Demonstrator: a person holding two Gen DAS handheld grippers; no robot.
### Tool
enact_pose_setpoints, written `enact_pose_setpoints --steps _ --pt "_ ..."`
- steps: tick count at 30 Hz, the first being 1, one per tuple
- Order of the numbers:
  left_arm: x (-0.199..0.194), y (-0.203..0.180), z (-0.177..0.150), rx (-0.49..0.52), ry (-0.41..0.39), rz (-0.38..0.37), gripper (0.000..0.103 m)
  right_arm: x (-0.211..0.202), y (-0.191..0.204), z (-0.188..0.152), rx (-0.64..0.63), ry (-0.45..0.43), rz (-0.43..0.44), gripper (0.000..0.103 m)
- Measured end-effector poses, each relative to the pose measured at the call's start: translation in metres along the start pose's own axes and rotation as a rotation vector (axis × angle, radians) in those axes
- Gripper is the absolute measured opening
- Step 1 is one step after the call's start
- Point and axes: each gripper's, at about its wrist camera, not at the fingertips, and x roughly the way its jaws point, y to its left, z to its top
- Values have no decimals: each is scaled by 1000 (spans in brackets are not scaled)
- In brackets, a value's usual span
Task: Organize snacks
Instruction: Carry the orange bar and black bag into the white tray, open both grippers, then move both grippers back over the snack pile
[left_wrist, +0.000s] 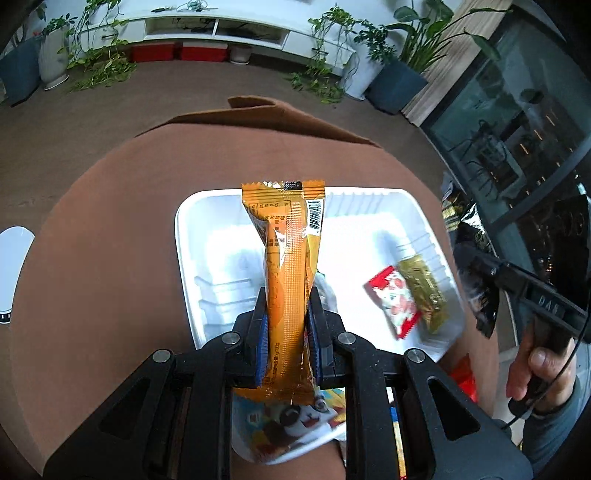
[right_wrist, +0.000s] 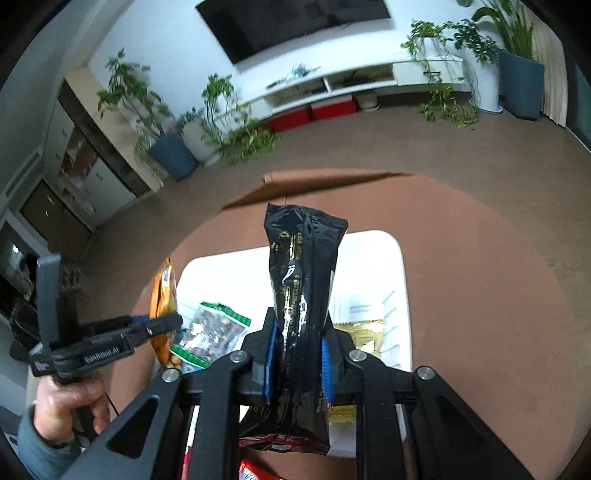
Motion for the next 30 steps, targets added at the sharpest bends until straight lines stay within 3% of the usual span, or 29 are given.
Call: enact_pose_setpoints --steps 12,25,28,30 --pt "26 -5 -9 8 21 22 16 41 4 -7 -69 81 -121 22" --pt "39 -9 -8 9 31 45 19 48 -6 -6 -61 112 -130 26" --pt "39 -8 -9 10 28 54 21 49 -8 -5 -48 111 -127 30" --pt "36 -8 -9 10 21 59 22 46 -12 -4 -42 102 -123 39"
